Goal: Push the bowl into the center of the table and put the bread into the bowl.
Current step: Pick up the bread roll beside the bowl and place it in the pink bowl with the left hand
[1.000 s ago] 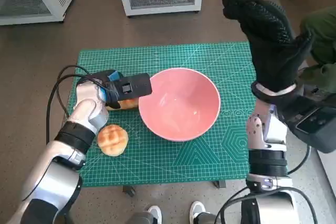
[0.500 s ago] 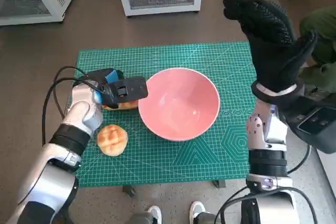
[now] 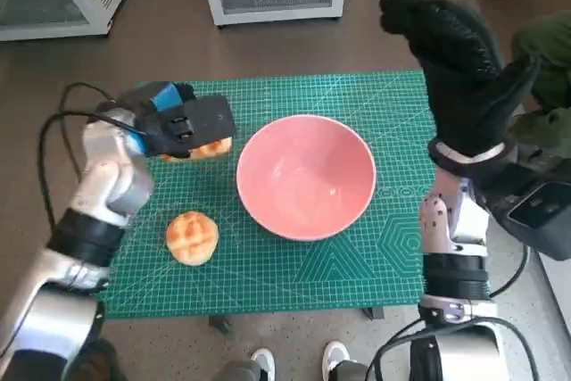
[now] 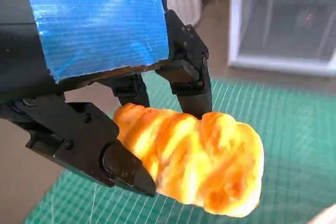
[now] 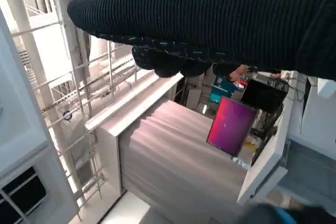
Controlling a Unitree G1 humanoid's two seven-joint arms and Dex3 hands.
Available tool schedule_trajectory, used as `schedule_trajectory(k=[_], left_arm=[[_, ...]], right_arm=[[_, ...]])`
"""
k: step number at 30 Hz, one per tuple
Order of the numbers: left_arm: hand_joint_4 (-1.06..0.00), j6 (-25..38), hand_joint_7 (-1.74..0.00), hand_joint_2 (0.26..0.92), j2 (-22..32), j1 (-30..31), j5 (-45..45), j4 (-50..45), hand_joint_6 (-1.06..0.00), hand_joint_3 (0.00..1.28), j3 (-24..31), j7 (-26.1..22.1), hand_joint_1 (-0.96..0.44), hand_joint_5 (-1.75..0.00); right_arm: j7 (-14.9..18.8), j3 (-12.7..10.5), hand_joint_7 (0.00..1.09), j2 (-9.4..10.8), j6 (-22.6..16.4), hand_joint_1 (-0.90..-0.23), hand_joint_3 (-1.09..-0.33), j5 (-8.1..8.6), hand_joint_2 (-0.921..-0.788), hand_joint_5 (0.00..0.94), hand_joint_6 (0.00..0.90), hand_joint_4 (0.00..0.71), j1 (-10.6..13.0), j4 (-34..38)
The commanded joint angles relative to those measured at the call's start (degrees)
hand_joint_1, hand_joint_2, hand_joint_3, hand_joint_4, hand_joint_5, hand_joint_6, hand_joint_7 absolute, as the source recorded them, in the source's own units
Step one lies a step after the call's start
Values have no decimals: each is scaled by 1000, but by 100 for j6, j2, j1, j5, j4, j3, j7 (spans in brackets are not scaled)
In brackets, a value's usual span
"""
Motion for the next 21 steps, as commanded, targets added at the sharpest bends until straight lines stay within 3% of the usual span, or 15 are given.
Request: schedule_trajectory(k=[1,6,12,16,21], left_arm=[[-742,136,-1203,914,225,243,30,-829,-659,41,295,-125,1,-1041],[-752,228,-1191,907,353,443,70,-1552,-676,43,537,-175,1,-1027],[-763,267,-1180,902,357,504,104,-1678,-688,41,580,-221,1,-1014],[-794,446,-1130,893,374,716,179,-2933,-709,35,859,-263,1,-1010],[-805,493,-1071,888,235,811,203,-3543,-731,30,883,-276,0,-1032]], right_arm=[[56,13,354,0,59,-657,-715,38,-921,0,240,284,62,26],[55,15,357,-10,59,-658,-714,35,-921,0,239,284,63,6],[55,14,360,-11,60,-658,-715,35,-921,0,237,284,62,5],[50,15,362,-11,39,-658,-715,19,-921,0,236,284,62,25],[57,1,364,-24,29,-660,-715,21,-921,0,234,283,49,62]])
